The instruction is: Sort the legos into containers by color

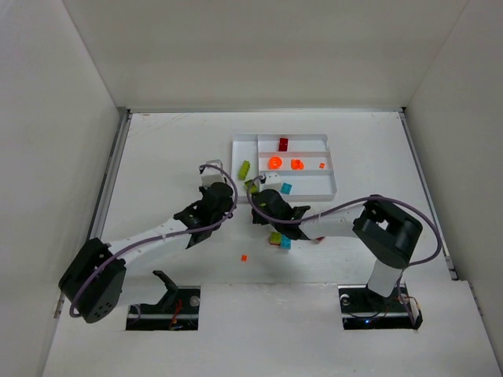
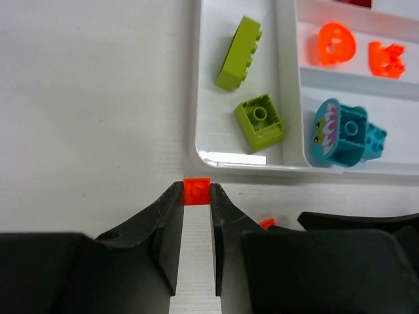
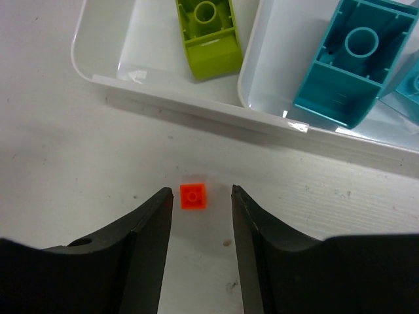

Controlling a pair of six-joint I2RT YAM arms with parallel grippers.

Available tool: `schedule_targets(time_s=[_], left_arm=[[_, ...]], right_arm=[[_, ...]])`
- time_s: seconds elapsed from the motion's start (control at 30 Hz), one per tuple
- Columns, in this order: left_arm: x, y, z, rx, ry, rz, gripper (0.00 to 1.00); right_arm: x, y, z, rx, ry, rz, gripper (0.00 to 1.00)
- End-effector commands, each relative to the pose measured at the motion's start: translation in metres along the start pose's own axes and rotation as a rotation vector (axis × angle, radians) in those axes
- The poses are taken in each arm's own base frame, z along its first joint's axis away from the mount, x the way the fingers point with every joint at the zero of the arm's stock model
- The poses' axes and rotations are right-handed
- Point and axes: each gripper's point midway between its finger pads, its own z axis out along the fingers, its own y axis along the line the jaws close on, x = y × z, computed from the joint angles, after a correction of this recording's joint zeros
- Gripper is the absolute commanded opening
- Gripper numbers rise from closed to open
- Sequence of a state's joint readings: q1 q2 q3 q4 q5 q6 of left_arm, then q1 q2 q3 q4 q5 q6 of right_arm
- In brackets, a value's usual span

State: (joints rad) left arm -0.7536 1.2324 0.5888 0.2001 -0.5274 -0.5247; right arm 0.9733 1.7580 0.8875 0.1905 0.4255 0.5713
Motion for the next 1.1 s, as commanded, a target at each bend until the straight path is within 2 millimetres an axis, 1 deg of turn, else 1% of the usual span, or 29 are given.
schedule_targets(time_s=[0.0,0.17,0.3,0.4,0.7,0.83,1.0,1.07], left_arm=[[-0.008,0.007,-0.007,0.017,0.007,-0.03,0.17],[-0.018,0.016,-0.007,0.024,0.0,-0.079,0.17],[-0.025,0.02,-0.006,0.028,-0.007,-0.102,0.17],[-0.028,0.02,-0.006,0.034,-0.014,-0.115,0.17],[-0.036,0.013,-0.005,0.065,-0.039,-0.136,0.17],[-0.041,0.012,-0.007,0.074,-0.054,-0.147,0.17],[-0.043,0.02,-0.01,0.069,-0.068,-0.16,0.17],[-0.044,0.02,-0.01,0.074,-0.068,-0.168,0.17]], right_arm=[[-0.023,0.015,0.002,-0.005,-0.059,-0.011,0.46],[-0.014,0.013,0.005,0.021,-0.019,-0.027,0.44],[-0.005,0.015,0.007,0.032,0.013,-0.042,0.41],[0.004,0.013,0.01,0.055,0.045,-0.043,0.4],[0.013,0.007,0.013,0.117,0.072,-0.059,0.35],[0.016,0.006,0.014,0.132,0.086,-0.079,0.27],[0.019,0.004,0.012,0.147,0.094,-0.092,0.2],[0.017,0.002,0.01,0.156,0.088,-0.09,0.17]])
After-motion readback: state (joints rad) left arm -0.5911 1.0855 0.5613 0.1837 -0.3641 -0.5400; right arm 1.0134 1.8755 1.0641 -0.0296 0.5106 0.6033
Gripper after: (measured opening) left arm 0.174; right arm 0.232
